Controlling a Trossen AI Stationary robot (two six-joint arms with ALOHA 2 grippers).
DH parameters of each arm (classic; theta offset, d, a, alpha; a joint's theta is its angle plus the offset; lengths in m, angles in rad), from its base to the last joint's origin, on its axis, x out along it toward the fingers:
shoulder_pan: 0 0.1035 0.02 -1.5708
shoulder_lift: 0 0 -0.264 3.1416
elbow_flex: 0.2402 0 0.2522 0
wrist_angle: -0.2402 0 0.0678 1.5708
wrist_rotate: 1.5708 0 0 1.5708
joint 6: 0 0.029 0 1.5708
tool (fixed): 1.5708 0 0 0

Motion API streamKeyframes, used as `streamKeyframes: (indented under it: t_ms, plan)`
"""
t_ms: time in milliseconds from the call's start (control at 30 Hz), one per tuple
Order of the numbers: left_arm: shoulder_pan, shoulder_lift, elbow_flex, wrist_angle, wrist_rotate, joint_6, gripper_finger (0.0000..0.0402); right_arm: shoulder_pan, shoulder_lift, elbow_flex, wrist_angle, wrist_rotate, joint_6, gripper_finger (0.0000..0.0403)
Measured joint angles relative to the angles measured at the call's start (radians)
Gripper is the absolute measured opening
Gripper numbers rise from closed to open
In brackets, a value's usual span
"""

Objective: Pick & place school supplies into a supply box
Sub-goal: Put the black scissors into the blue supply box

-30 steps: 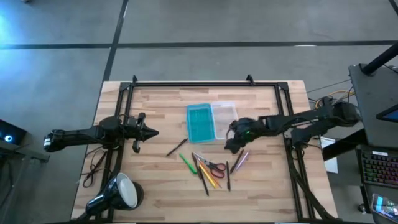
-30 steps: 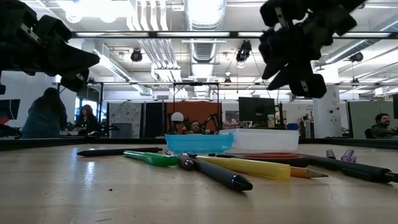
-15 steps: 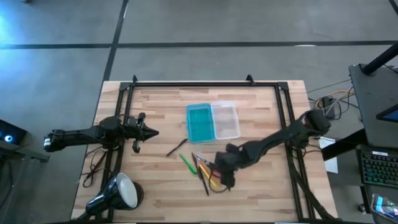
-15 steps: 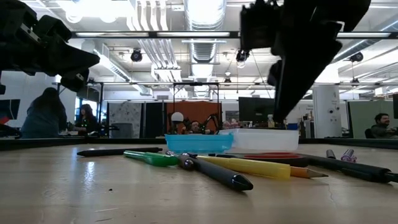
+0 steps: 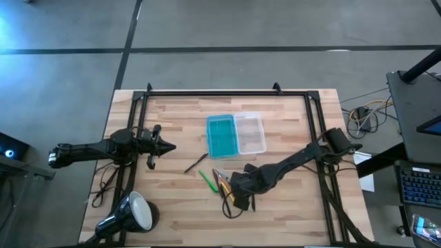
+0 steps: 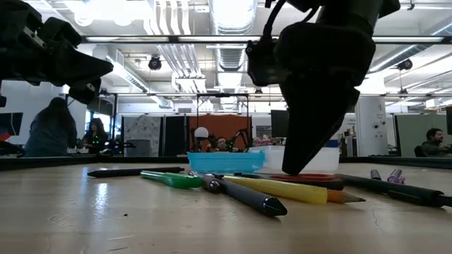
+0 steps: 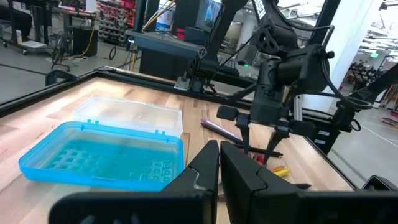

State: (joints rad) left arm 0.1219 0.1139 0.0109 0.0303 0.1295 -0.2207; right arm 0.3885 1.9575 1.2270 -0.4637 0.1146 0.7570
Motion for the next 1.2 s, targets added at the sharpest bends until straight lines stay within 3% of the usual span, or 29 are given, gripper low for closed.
streamKeyframes:
  t_ms: [233,600,967,1200]
  plan:
    - [0.0,0.0,0.0,0.0,0.0,0.0,0.0,0.008,-0.029,0.034,-0.149,0.088,0.051,0.0166]
    - [0.0,0.0,0.0,0.0,0.0,0.0,0.0,0.024,-0.059,0.037,-0.235,0.095,0.089,0.0166]
    - [0.0,0.0,0.0,0.0,0.0,0.0,0.0,0.02,-0.058,-0.038,-0.226,0.103,0.159,0.0162]
    - [0.0,0.0,0.0,0.0,0.0,0.0,0.0,-0.006,-0.05,-0.078,-0.128,0.078,0.113,0.0143]
